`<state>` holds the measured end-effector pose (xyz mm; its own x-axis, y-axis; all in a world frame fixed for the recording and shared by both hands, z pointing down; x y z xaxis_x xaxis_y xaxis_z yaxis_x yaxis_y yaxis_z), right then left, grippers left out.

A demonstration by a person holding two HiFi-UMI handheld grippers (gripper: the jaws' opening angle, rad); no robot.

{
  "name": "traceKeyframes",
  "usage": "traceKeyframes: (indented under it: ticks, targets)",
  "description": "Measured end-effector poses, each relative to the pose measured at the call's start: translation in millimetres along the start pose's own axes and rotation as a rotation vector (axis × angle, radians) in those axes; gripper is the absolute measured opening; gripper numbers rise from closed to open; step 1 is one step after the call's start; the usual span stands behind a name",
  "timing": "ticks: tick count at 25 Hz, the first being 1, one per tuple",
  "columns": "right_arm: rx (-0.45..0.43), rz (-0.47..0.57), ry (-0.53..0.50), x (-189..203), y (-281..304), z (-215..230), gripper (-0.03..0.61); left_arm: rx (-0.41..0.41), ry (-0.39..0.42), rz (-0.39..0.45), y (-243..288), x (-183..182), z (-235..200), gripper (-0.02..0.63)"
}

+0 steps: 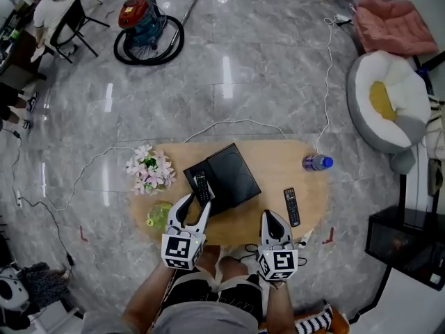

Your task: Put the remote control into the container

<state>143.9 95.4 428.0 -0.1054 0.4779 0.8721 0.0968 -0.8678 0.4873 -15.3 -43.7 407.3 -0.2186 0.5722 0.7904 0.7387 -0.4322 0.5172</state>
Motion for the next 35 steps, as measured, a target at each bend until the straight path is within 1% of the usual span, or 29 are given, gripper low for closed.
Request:
traceKeyframes:
  ticks: [3, 7, 8, 11, 14, 18, 25, 28, 31, 35]
  targets:
    - [0.005, 0.033, -0.009, -18, -10, 0, 0.011, 0.012, 0.029, 0.049, -15, -18, 10, 0.154]
    - [0.012, 0.060, -0.018, -35, -25, 1, 0.011, 0.019, 0.050, 0.106, -34, -40, 25, 0.073]
    - [0.015, 0.064, -0.018, -38, -30, 2, 0.011, 0.023, 0.057, 0.118, -39, -44, 29, 0.049]
    - [0.028, 0.083, -0.015, -48, -44, 3, 0.011, 0.044, 0.077, 0.134, -52, -51, 42, 0.009]
    - [0.042, 0.104, -0.007, -54, -58, 5, 0.011, 0.057, 0.095, 0.137, -61, -51, 52, 0.008]
    - [0.062, 0.121, 0.012, -54, -67, 7, 0.011, 0.080, 0.095, 0.149, -68, -50, 59, 0.008]
    - [0.074, 0.124, 0.010, -55, -76, 11, 0.011, 0.097, 0.113, 0.178, -72, -58, 67, 0.008]
    - [0.088, 0.120, 0.015, -52, -79, 14, 0.011, 0.117, 0.127, 0.168, -69, -58, 73, 0.008]
    - [0.111, 0.104, 0.022, -42, -82, 21, 0.011, 0.150, 0.147, 0.152, -60, -53, 81, 0.008]
    - [0.165, 0.068, 0.018, -24, -85, 40, 0.011, 0.209, 0.157, 0.108, -42, -39, 91, 0.008]
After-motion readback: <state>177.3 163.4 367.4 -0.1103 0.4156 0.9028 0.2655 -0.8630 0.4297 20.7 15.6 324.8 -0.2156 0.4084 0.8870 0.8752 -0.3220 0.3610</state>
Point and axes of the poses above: the fingertips, and each gripper's own axes: y forward along the fingers, z to its right, x out of its underside, the point moved 3 cm from there along -y, backward along the fingers, and after that the axes turned 11 degrees about -y, right-handed, at the moved point
